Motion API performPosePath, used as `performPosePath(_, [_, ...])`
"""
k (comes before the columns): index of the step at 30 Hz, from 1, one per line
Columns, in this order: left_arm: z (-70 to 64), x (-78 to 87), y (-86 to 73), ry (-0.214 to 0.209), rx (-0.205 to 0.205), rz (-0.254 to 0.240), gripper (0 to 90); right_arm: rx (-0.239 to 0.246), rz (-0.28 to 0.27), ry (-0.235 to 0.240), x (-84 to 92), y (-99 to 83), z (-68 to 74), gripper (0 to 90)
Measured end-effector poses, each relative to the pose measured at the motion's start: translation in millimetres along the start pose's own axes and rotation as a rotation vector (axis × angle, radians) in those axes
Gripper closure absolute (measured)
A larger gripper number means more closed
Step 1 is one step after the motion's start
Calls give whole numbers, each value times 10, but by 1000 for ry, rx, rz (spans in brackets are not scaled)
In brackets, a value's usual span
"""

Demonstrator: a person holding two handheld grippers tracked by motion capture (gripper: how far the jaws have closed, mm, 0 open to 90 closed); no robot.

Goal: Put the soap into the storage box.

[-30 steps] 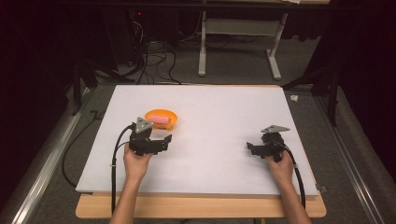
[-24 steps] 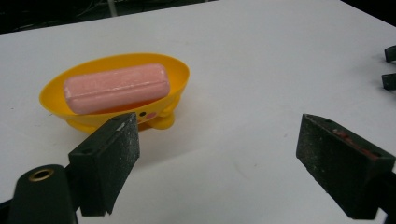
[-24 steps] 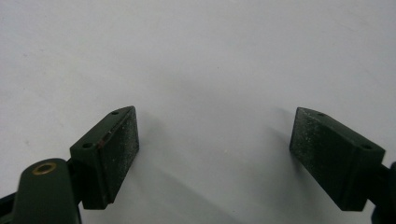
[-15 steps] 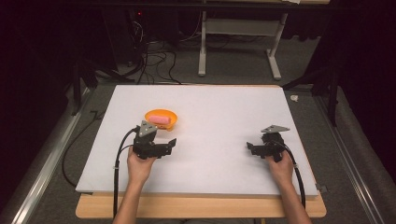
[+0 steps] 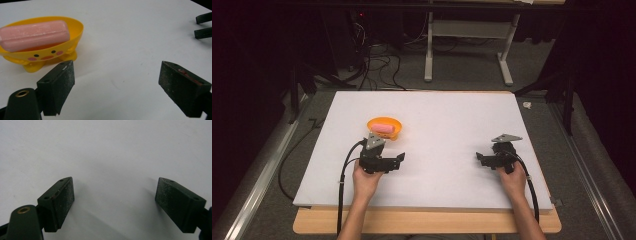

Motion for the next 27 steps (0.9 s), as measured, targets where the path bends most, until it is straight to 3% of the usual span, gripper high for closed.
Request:
performPosePath(13, [-82, -144, -76, -14, -17, 33, 143, 0, 0, 0, 0, 0, 0, 162])
performPosePath(19, [-110, -243, -130, -36, -1, 53, 145, -1, 0, -1, 1, 0, 1, 161])
performPosePath(27, [-163, -388, -173, -32, -13, 85, 144, 0, 0, -1, 1, 0, 1, 161])
Point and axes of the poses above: each handheld gripper's, and its own axes: x roughly backward along the jaws, y roughly out of its top, z roughly to its left, the point moved 2 cm from there along -x, roughly forward along the jaws, and after that the axes turned 4 degrees about y, right-handed, at the moved point
